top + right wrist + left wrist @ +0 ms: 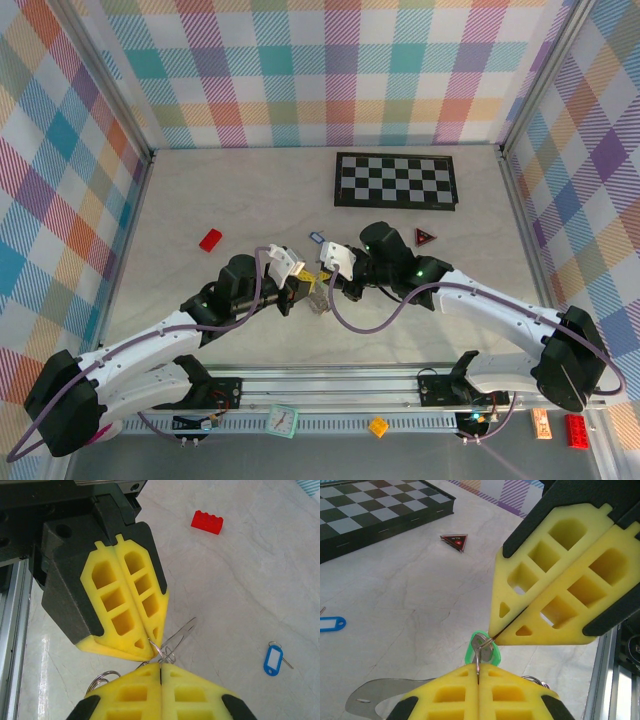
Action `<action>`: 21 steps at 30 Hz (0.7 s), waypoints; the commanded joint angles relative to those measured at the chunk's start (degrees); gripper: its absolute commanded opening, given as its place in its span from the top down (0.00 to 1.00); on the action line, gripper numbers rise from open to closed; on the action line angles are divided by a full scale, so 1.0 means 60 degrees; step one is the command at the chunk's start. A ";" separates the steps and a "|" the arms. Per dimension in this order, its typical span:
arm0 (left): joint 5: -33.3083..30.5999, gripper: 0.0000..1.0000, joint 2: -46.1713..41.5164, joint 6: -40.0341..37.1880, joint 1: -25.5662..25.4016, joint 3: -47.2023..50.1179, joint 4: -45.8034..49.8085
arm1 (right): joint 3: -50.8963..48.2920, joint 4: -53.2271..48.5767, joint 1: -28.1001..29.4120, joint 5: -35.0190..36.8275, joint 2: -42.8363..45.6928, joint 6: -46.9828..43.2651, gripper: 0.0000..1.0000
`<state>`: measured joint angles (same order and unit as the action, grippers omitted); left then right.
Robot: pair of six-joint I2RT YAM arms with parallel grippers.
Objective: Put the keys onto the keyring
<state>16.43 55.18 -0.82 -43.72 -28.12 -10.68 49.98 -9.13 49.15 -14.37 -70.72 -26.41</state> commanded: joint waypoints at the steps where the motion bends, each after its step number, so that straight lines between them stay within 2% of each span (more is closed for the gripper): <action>1: 0.0075 1.00 -0.0015 0.0125 0.0052 -0.0060 -0.0579 | 0.0133 -0.0044 0.0023 -0.0305 -0.0092 -0.0044 1.00; 13: 0.0002 1.00 -0.0012 0.0124 0.0058 -0.0103 -0.0667 | 0.0284 -0.0588 0.0027 -0.1171 -0.0254 -0.0143 1.00; 21: 0.0036 1.00 -0.0054 0.0111 0.0051 -0.0062 -0.0843 | 0.0274 -0.0552 0.0027 -0.0991 -0.0200 -0.0197 1.00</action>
<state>16.93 55.18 -0.82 -43.72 -28.12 -10.90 50.06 -11.25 49.10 -18.00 -72.29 -26.46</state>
